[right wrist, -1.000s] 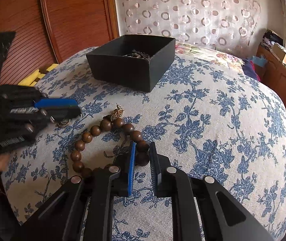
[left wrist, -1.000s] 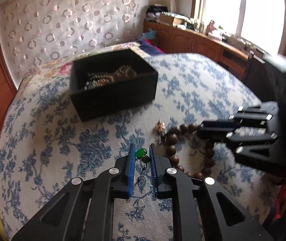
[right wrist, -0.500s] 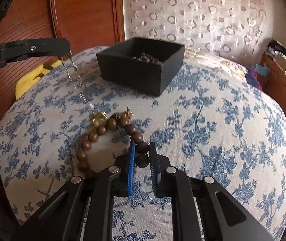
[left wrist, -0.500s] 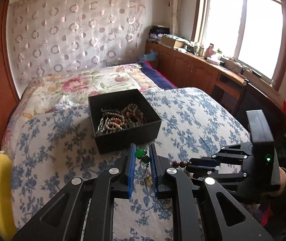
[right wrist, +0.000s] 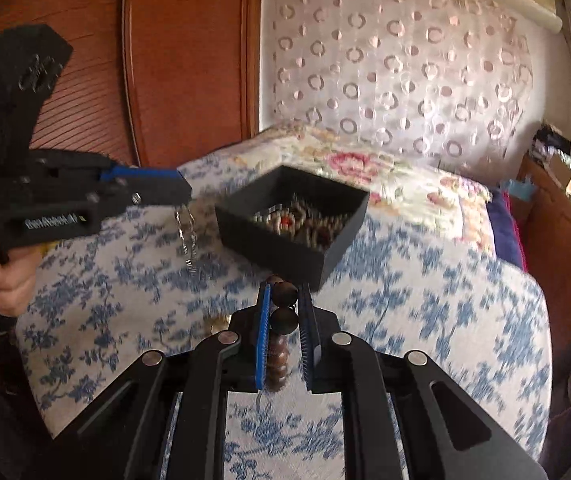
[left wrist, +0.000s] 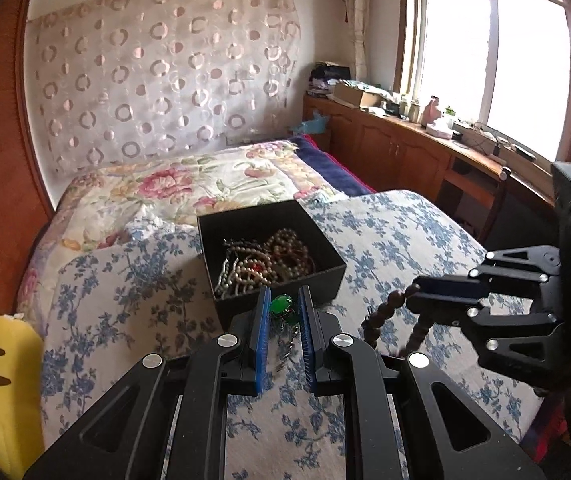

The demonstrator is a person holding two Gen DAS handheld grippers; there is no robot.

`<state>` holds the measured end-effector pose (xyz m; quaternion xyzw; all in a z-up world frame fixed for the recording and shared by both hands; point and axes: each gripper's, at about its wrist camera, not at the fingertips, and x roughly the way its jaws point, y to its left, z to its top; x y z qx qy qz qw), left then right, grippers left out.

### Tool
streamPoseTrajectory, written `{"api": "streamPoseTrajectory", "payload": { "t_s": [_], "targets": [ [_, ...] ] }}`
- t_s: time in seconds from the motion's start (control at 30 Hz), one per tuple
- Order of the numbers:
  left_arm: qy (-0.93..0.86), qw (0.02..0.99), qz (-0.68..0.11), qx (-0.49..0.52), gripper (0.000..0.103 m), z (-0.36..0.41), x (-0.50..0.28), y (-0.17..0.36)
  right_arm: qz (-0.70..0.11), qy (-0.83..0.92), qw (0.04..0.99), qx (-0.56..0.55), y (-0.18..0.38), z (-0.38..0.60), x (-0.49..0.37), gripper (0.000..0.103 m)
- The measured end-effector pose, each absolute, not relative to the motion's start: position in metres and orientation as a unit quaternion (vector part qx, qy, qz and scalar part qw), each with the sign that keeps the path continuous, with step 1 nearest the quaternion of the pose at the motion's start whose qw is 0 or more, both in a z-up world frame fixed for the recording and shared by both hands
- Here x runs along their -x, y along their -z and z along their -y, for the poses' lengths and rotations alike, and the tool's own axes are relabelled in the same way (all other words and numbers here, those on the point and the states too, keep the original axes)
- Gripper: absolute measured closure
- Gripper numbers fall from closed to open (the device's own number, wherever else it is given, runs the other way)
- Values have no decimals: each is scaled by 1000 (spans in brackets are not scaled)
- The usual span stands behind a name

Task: Organize jewelry
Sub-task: 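Lower the green pendant into the box while the right tool drops the bracelet in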

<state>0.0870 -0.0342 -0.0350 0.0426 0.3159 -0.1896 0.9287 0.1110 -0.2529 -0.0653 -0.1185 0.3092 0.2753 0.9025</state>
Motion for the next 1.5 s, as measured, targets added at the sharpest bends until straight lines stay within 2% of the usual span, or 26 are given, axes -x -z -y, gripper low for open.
{"api": "streamPoseTrajectory", "payload": {
  "t_s": [0.63,1.03,1.5],
  "targets": [
    [164,937,-304,-51,90,27,-116,22,-248,-261,925,121,7,236,-167,88],
    [156,941,-297,-36,90,24,-141,7,-294,-269,914,73,38,230,-218,87],
    [157,938,-305,-45,90,42,-166,13,-311,-248,916,61,64,263,-211,87]
  ]
}}
